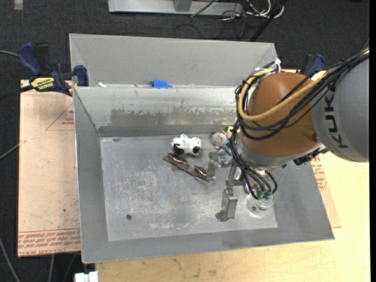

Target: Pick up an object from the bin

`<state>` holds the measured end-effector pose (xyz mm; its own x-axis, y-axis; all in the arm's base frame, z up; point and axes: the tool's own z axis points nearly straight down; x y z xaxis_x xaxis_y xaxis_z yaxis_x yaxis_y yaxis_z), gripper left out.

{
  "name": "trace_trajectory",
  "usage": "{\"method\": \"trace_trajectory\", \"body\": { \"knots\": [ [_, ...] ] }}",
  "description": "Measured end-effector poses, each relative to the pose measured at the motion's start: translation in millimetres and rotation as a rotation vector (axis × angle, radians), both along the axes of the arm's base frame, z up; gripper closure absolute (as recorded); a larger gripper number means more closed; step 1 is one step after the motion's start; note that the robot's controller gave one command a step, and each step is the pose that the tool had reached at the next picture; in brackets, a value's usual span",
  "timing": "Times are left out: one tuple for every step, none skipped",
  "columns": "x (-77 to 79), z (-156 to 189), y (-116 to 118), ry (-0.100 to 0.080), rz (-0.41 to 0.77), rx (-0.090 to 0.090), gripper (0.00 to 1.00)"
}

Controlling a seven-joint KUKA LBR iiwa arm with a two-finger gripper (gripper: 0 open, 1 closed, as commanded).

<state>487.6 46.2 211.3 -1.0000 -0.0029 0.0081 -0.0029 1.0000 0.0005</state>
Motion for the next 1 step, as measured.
{"method": "trace_trajectory", "body": {
  "knots": [
    [1.6, 4.1, -0.3, -0.008, -0.002, 0.001, 0.00]
  ]
}}
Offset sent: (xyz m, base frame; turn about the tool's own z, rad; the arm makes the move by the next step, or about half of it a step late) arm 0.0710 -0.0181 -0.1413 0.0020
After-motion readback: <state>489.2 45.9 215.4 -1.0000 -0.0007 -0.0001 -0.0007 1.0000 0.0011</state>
